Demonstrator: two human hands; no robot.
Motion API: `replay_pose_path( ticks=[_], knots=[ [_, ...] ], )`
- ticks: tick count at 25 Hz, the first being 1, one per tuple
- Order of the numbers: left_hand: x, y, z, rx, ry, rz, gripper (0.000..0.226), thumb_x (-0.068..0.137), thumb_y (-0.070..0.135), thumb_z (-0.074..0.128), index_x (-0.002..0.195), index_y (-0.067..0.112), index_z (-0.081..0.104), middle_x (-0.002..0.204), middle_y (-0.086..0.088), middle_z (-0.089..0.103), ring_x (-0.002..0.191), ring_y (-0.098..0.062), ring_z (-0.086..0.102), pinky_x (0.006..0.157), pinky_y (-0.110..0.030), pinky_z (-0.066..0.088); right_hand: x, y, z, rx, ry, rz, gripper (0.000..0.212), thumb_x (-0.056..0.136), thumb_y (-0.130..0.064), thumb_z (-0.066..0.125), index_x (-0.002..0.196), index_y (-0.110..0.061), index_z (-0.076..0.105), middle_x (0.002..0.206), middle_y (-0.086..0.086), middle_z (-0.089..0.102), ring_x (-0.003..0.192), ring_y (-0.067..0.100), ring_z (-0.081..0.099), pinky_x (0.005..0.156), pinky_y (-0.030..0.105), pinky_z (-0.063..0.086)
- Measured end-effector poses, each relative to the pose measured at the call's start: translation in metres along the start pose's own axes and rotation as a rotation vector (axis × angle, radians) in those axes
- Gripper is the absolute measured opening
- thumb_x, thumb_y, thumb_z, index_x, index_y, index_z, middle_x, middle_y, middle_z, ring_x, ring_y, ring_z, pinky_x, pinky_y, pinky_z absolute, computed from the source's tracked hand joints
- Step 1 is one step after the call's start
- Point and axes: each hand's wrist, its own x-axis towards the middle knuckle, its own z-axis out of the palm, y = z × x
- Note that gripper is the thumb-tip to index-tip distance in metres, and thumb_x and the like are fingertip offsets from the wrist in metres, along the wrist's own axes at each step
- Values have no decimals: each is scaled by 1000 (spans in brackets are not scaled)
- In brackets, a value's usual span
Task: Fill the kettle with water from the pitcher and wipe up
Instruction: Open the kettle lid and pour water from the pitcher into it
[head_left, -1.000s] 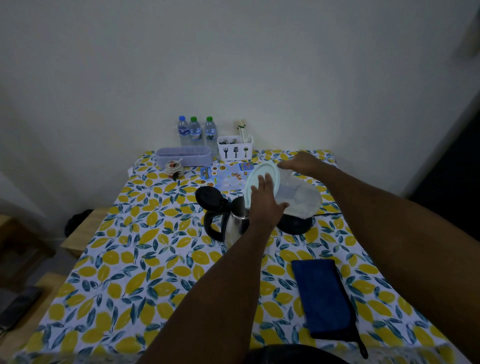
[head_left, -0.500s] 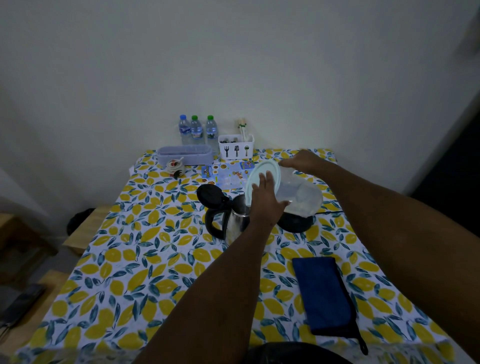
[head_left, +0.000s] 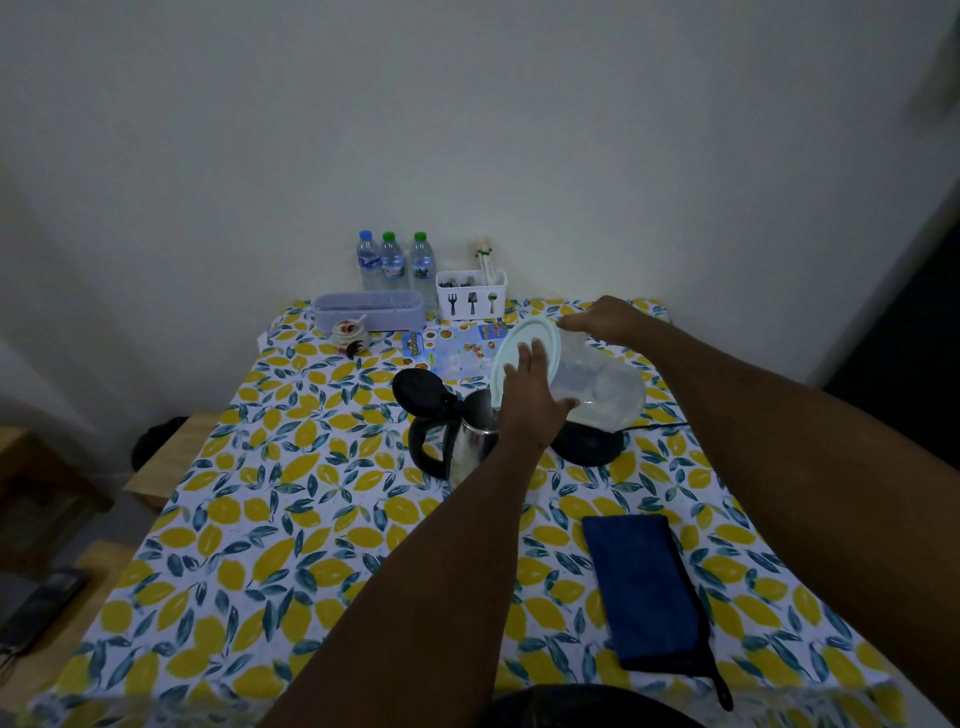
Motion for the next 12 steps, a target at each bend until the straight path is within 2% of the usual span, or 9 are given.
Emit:
replay_pose_path(
  ticks=[5, 9, 12],
  knots=[
    [2, -5, -1, 57, -23, 28, 107, 80, 37, 75, 153, 12, 2, 163, -13, 9, 148, -41, 11, 121, -49, 15, -3, 4, 2, 41, -10, -17, 46, 81, -50, 68, 70, -7, 54, 72, 14, 50, 73, 23, 52, 67, 33, 36],
    [2, -9, -1, 97, -62, 47, 105, 80, 36, 75, 153, 14, 3, 163, -12, 5, 147, -42, 8, 118, -52, 19, -9, 11, 8, 72, -45, -9, 45, 87, -47, 61, 79, -3, 64, 70, 11, 51, 69, 25, 51, 70, 36, 41],
    [2, -10, 0, 127, -81, 78, 105, 79, 36, 75, 153, 14, 4, 163, -13, 6, 148, -42, 8, 120, -51, 18, -14, 17, 9, 145, -27, 13, 44, 87, -44, 63, 64, -7, 56, 61, 7, 47, 57, 19, 46, 64, 33, 38]
  ],
)
